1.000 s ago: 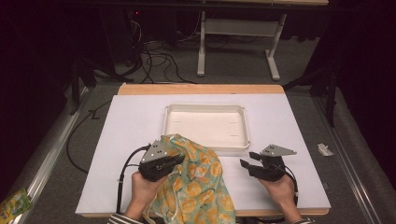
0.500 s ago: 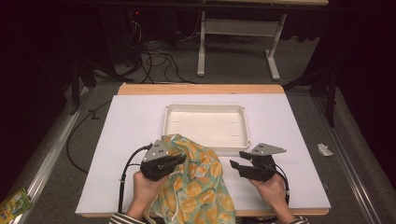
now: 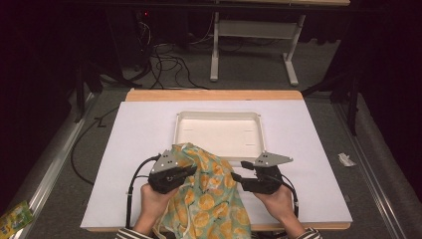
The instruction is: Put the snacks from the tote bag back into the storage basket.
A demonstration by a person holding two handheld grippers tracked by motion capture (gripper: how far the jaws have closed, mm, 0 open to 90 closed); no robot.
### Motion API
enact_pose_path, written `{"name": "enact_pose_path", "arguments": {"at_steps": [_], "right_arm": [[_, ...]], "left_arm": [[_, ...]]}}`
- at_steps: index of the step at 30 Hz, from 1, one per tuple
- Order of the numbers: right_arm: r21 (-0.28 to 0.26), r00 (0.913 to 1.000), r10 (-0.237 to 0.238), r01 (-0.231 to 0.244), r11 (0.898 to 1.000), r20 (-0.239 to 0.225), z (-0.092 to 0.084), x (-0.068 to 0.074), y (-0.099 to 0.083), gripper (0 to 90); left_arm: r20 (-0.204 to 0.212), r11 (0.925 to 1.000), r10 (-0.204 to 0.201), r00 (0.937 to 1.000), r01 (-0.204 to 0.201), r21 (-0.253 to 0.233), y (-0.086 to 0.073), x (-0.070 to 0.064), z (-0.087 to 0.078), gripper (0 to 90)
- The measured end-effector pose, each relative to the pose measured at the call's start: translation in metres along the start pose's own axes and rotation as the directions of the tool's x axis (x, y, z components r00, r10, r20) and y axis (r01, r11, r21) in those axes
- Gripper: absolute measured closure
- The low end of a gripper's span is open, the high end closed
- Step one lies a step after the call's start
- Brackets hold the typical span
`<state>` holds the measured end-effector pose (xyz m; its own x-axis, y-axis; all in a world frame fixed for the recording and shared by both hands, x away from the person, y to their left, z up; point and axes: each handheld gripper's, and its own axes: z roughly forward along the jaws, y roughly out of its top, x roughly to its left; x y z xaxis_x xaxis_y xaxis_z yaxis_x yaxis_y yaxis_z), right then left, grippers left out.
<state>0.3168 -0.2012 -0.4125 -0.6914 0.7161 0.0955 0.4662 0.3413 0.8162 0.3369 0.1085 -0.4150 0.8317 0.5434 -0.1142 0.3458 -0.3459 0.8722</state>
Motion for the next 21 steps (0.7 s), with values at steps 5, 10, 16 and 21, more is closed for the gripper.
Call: {"name": "enact_pose_path", "arguments": {"at_steps": [5,10,16,21], "right_arm": [[0.004,0.9996,0.006,-0.006,1.0,-0.027,0.007,0.006,0.004,44.8],[0.021,0.9973,0.013,-0.012,1.0,-0.072,0.016,0.012,0.007,48.0],[0.045,0.9954,0.006,-0.001,0.999,-0.096,0.027,0.018,0.011,50.2],[0.068,0.9937,0.018,-0.011,0.998,-0.11,0.033,0.018,0.011,53.8]], "left_arm": [[0.002,1.0,-0.007,1.0,0.006,0.005,-0.001,0.0,0.001,89.4],[0.003,0.9999,0.0,1.0,0.0,0.01,-0.002,-0.001,0.001,89.3],[0.003,0.9999,0.002,1.0,-0.002,0.01,-0.003,-0.002,0.0,89.3],[0.006,0.9999,-0.002,1.0,0.002,0.013,-0.003,-0.001,-0.001,89.1]]}}
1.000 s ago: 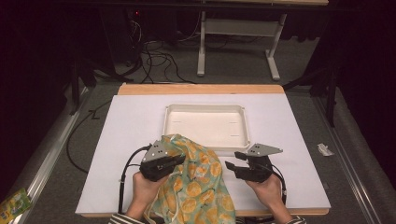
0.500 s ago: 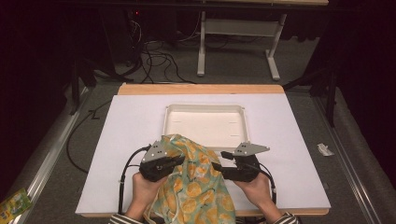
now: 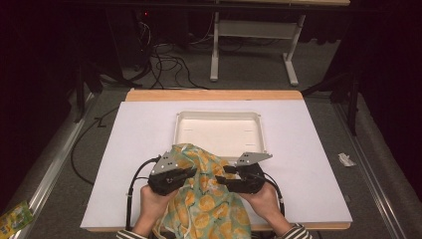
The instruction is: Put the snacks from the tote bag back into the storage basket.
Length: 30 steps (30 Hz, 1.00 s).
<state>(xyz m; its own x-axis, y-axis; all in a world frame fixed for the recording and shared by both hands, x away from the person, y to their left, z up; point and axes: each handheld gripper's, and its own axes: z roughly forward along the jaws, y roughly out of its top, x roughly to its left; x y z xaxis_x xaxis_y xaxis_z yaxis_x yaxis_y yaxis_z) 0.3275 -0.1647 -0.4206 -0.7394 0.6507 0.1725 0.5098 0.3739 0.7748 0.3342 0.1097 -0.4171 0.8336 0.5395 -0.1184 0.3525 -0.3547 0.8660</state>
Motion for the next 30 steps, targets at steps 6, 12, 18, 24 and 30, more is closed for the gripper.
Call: {"name": "enact_pose_path", "arguments": {"at_steps": [6,12,18,24,30], "right_arm": [[0.006,0.9993,-0.002,0.002,1.0,-0.036,-0.001,-0.002,0.001,64.6],[0.009,0.9995,-0.019,0.019,1.0,-0.025,-0.004,-0.003,0.001,73.8],[0.01,0.9988,-0.049,0.049,0.999,0.005,-0.006,-0.002,0.001,83.7],[0.002,0.9959,-0.082,0.082,0.997,0.037,-0.008,0.0,-0.002,90.0],[-0.044,0.9964,-0.071,0.073,0.996,0.047,-0.018,-0.005,-0.004,90.0]], "left_arm": [[-0.001,1.0,-0.003,1.0,0.003,-0.003,0.0,0.001,-0.001,89.0],[0.001,1.0,-0.006,1.0,0.006,-0.003,0.0,0.001,0.001,89.0],[-0.003,1.0,-0.004,1.0,0.004,-0.001,0.0,0.001,0.0,88.9],[-0.002,1.0,-0.003,1.0,0.003,-0.006,0.0,0.001,-0.002,88.9],[-0.001,0.9999,0.001,1.0,-0.001,-0.013,0.002,-0.001,-0.006,89.0]]}}
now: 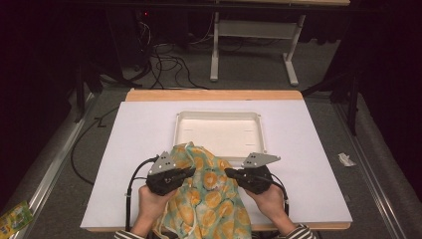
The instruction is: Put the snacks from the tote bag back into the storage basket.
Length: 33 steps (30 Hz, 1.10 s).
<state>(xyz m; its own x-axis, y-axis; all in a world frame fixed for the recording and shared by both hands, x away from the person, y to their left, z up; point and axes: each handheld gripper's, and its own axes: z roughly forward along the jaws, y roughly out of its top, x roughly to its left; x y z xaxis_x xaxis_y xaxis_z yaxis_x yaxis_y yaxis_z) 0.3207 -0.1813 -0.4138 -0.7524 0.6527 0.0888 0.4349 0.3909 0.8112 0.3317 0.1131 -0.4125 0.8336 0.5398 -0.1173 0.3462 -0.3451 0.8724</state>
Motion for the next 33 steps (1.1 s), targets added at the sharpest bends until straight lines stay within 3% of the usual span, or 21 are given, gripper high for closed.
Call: {"name": "enact_pose_path", "arguments": {"at_steps": [14,33], "right_arm": [[-0.042,0.9974,0.043,-0.041,0.998,0.058,-0.03,-0.02,-0.016,90.0],[-0.031,0.992,0.06,-0.057,0.998,0.111,-0.041,-0.035,-0.039,90.0]], "left_arm": [[-0.002,0.9998,-0.002,1.0,0.002,-0.02,0.001,-0.002,-0.001,88.0],[-0.01,0.9997,-0.007,0.9999,0.007,-0.022,0.0,-0.003,-0.002,79.3]]}}
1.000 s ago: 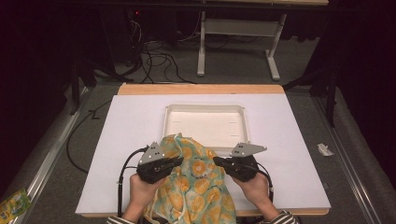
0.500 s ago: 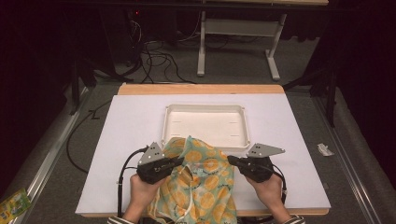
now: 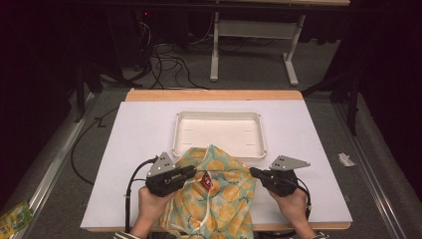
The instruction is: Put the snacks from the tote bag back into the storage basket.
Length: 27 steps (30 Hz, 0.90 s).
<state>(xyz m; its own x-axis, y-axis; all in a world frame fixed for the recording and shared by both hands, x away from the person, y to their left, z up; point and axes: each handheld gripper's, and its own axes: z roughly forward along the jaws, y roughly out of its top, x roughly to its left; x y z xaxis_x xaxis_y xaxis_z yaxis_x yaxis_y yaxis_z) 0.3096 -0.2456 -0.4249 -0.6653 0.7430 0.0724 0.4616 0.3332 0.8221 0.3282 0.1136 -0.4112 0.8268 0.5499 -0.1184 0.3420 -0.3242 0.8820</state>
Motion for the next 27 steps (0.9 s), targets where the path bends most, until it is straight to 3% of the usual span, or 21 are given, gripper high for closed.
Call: {"name": "enact_pose_path", "arguments": {"at_steps": [6,16,19,27], "right_arm": [[0.004,1.0,0.001,-0.001,1.0,0.009,-0.002,-0.004,-0.007,90.0],[0.005,0.9999,-0.004,0.004,1.0,0.016,-0.002,-0.007,-0.012,90.0],[0.009,0.9998,-0.008,0.008,1.0,0.019,-0.002,-0.007,-0.012,90.0],[0.013,0.9996,-0.021,0.021,1.0,0.021,-0.004,-0.008,-0.015,90.0]], "left_arm": [[-0.031,1.0,0.008,0.9995,-0.008,0.0,-0.002,0.0,-0.004,74.1],[-0.082,0.9994,-0.036,0.996,0.035,-0.007,-0.005,0.008,-0.012,66.5],[-0.106,0.999,-0.044,0.9934,0.043,-0.016,-0.006,0.011,-0.014,64.5],[-0.185,0.996,-0.087,0.9788,0.089,0.0,-0.014,0.023,-0.018,61.1]]}}
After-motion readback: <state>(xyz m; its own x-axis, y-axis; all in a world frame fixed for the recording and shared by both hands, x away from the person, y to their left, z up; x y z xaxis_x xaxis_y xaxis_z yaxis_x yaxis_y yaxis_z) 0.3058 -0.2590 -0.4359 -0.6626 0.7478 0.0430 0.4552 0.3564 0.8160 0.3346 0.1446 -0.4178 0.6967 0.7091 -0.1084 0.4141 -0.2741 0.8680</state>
